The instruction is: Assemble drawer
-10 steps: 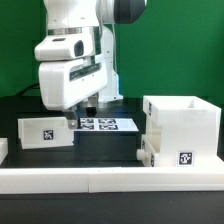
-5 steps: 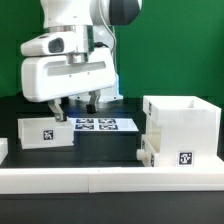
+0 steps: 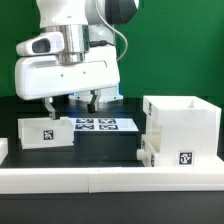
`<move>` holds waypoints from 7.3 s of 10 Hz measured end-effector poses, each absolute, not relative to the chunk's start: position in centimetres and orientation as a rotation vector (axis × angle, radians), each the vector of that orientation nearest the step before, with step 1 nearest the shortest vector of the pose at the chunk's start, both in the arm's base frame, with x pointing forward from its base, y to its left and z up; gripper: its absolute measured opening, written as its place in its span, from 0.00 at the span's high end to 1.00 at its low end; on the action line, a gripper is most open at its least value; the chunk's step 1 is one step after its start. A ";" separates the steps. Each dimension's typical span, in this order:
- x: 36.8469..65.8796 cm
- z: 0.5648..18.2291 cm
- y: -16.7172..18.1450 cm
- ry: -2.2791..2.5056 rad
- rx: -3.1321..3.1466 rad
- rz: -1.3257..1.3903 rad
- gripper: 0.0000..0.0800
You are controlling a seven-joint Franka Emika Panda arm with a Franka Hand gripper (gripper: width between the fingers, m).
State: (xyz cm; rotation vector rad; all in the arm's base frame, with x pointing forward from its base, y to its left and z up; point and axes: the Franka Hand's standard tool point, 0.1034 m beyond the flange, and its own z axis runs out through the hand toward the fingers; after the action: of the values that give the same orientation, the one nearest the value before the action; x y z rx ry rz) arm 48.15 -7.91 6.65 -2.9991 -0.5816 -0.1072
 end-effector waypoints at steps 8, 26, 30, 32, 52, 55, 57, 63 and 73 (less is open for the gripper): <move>41.5 3.4 -9.5 -0.533 -3.044 -0.105 0.19; 41.4 0.9 -6.7 -0.528 -3.034 -0.107 0.95; 46.7 4.1 -3.0 -0.671 -2.981 -0.085 0.95; 49.2 5.4 -3.6 -0.758 -2.945 -0.074 0.95; 51.7 5.2 -3.0 -2.214 -2.211 -0.039 0.95; 53.0 5.4 -1.8 -2.198 -2.224 -0.037 0.95; 53.6 5.6 -1.2 -2.211 -2.217 -0.044 0.95; 53.7 5.6 -1.1 -2.208 -2.210 -0.033 0.95; 53.9 5.4 -0.1 -2.186 -2.224 -0.036 0.95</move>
Offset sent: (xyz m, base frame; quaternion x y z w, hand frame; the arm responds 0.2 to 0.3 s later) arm -0.0383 -0.0128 0.0014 -0.0213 0.0131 0.0177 0.9995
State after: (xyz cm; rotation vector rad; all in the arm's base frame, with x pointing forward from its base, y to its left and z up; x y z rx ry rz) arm 53.94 -0.14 5.44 -2.2242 -2.1862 -0.0365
